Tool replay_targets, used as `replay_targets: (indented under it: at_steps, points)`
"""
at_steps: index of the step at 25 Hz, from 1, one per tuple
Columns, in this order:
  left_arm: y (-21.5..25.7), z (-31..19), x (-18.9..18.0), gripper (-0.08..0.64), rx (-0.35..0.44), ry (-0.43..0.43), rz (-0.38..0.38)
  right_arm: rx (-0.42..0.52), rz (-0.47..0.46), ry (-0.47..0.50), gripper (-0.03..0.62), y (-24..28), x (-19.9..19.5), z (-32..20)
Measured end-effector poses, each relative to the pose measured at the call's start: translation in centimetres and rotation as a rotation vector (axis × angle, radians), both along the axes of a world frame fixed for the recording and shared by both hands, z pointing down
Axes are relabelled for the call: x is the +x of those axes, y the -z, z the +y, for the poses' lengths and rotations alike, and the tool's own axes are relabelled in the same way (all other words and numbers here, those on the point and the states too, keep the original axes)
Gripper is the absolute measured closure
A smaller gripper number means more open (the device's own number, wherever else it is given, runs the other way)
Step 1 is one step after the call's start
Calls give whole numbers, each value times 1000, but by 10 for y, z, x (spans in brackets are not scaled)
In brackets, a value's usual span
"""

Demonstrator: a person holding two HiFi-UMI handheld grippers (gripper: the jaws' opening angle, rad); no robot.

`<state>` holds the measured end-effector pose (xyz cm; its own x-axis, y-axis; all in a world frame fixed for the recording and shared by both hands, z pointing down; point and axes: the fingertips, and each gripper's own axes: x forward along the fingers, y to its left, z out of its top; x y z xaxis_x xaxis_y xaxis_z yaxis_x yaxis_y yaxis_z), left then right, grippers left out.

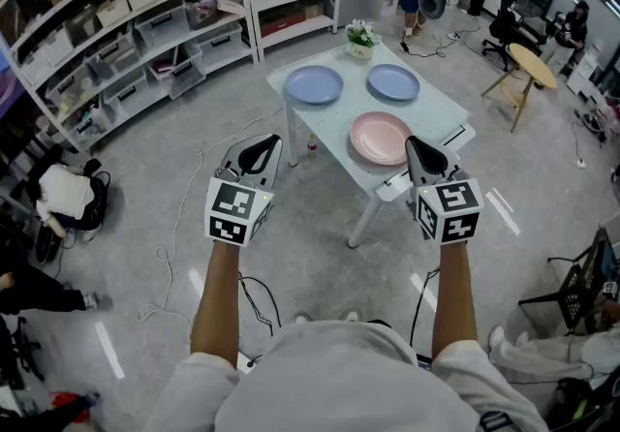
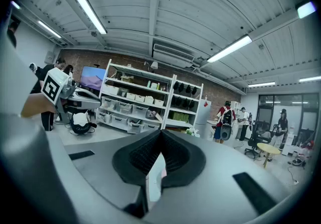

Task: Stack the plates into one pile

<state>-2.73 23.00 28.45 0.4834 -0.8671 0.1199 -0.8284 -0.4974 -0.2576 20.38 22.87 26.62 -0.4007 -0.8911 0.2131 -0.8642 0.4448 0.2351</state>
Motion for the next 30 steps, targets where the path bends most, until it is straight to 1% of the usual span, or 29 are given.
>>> replay_targets:
  at_steps: [3,5,8,10,13,15,17,20,23,25,27,30]
  points:
    - [0,4,-6,540,18,-36,-35,13,-1,-12,578,1,-12,0]
    - [-3,6,-10,540,20,-51,-40,28,-32,-20,578,2,-17,1]
    - [-12,6,-19,540,-4,-65,6,25,-99,-38,578,-1,-22,3]
    - [-17,2,-29,540,-18,-63,39,30,-118,-39,578,-4,-32,-1]
    - [-22,-12,-41,540,-17,-62,49,49,-145,-21,578,-2,-46,-13]
    - [-27,-29,-47,540,-16,-54,50,46,-168,4,580,-3,-52,-27]
    - [-33,-49,-47,540,-15,-45,43,40,-155,22,580,-9,-54,-46]
    - [-39,-86,-44,540,-17,-34,30,41,-118,17,578,-19,-50,-87]
    - [-45,-131,-36,540,-49,-39,51,50,-92,36,578,-29,-47,-136]
    - [-42,-166,-30,540,-55,-28,47,55,-100,69,578,-28,-45,-170]
    - [-34,-202,-21,540,-49,-16,39,39,-115,95,578,-24,-38,-205]
    - [-27,-251,-5,540,-43,2,40,39,-109,114,578,-17,-25,-254]
